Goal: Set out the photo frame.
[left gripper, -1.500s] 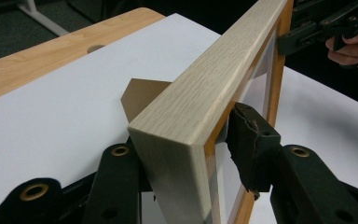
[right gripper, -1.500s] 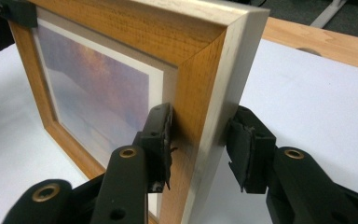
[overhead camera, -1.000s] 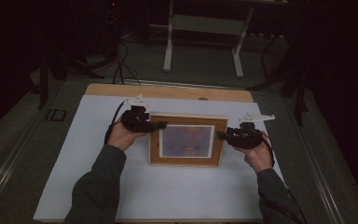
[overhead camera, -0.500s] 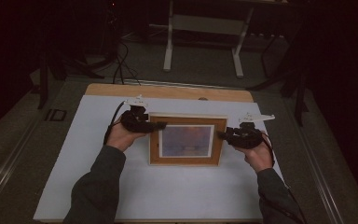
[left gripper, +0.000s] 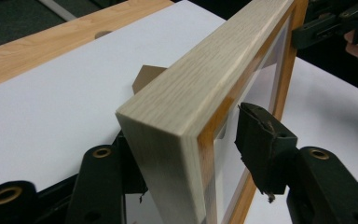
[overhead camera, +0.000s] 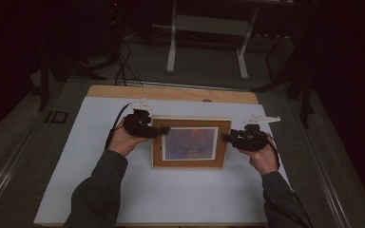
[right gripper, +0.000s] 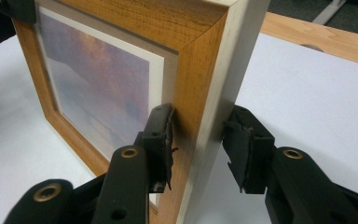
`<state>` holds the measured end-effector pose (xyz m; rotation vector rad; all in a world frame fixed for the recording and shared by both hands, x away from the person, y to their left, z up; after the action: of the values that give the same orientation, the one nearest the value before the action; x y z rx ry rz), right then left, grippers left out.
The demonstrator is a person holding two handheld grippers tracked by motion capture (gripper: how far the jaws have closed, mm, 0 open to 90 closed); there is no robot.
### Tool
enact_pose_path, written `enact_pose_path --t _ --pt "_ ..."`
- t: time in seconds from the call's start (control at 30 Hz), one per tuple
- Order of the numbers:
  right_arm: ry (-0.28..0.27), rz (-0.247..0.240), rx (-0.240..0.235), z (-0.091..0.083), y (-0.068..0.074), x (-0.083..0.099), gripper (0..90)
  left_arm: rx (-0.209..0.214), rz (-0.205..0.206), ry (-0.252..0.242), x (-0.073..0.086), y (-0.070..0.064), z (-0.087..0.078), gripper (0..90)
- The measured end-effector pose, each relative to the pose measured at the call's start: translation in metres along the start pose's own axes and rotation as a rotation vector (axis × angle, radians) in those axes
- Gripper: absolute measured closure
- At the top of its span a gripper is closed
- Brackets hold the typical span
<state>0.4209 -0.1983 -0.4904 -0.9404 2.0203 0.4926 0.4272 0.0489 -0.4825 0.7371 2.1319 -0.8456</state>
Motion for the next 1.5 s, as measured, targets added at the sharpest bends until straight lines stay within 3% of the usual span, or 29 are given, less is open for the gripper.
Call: enact_pose_path --t 0.27,0.7,0.73,0.83,1.03,1.27,1.4,1.5 --pt "-0.004 -0.001 0.000 -0.005 0.002 0.000 54.4 -0.012 -0.006 -0.040 -0.003 0.000 -0.010 45.4" --pt "-0.014 0.001 0.000 -0.012 0.005 -0.002 51.2 -0.071 -0.010 -0.114 -0.008 0.004 -0.034 40.8" --pt "-0.014 -0.001 -0.001 -0.014 0.005 -0.001 50.6 -0.088 -0.005 -0.132 -0.006 0.005 -0.043 40.7" --pt "-0.019 0.003 0.000 -0.019 0.004 0.001 50.4 -0.110 -0.009 -0.144 -0.003 0.006 -0.051 40.4" --pt "-0.025 0.018 0.001 -0.026 0.001 0.007 50.1 -0.186 -0.020 -0.157 0.009 0.011 -0.066 40.5" --pt "-0.022 0.038 -0.008 -0.027 0.003 0.016 50.0 -0.284 -0.041 -0.122 0.034 0.020 -0.073 40.5" --pt "-0.012 0.053 0.000 -0.026 0.003 0.025 50.0 -0.329 -0.046 -0.109 0.052 0.024 -0.073 40.5" --pt "0.009 0.055 0.020 -0.027 0.002 0.035 49.3 -0.394 -0.047 -0.090 0.072 0.031 -0.073 40.4"
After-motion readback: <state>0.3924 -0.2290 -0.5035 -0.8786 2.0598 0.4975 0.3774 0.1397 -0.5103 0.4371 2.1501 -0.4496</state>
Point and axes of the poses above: each handheld gripper's, and its own axes: z roughly forward along the jaws, x roughly out of its underside, y roughly to its left, the point moved 10 cm from there along z, roughly forward along the jaws, and after that the axes turned 10 degrees about -z, right-handed, at the moved point
